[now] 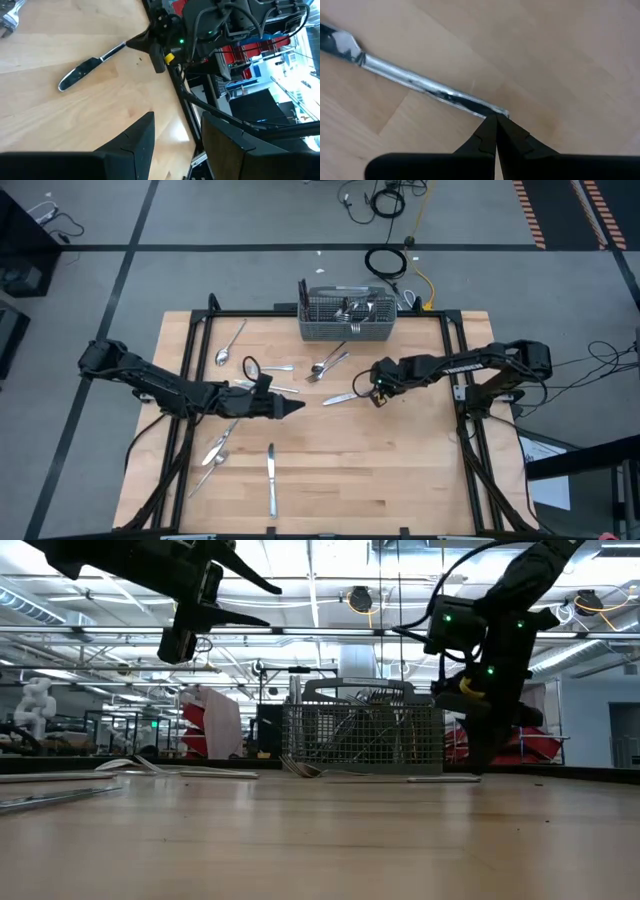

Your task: Sort silverware

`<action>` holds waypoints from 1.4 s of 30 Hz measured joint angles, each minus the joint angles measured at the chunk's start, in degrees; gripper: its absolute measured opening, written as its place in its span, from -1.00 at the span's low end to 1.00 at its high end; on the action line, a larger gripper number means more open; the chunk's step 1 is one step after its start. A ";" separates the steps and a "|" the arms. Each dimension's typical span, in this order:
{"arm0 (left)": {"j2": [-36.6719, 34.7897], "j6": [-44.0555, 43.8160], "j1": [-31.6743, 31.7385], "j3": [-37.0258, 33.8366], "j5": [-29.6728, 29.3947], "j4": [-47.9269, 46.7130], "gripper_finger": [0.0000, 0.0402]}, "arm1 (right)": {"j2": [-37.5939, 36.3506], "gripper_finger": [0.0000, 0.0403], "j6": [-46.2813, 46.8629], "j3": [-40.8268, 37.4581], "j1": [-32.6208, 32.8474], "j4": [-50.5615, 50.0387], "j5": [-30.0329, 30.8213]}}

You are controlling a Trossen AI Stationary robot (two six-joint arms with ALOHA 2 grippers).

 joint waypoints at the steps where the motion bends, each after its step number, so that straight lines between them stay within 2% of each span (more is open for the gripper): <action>1: 0.01 0.03 -0.01 0.00 -0.10 0.15 -0.18 | 0.00 -1.00 -0.28 -0.04 0.18 0.11 -0.03; 13: 0.00 2.06 3.24 0.00 -0.52 1.17 -0.18 | 0.00 -1.00 -2.34 -0.04 -0.54 1.31 1.08; 17: 0.00 3.20 4.49 0.00 1.34 1.10 -0.18 | 0.00 -1.00 -2.54 -0.04 -0.98 1.30 1.11; 30: 0.76 5.31 5.66 0.00 2.64 0.62 -0.18 | -0.22 -1.00 2.22 -4.37 -0.43 6.08 0.42; 33: 3.17 2.31 5.64 0.00 2.64 -0.98 -0.18 | -0.17 -1.00 3.19 -4.43 -0.43 6.57 0.27; 38: 12.13 -9.51 5.46 0.00 3.36 -3.07 -0.18 | -0.09 -1.00 3.88 -4.48 -0.41 7.62 0.01; 42: 21.38 -14.27 5.46 0.00 5.82 8.03 -0.18 | -0.07 -1.00 3.88 -4.54 -0.41 7.84 -0.14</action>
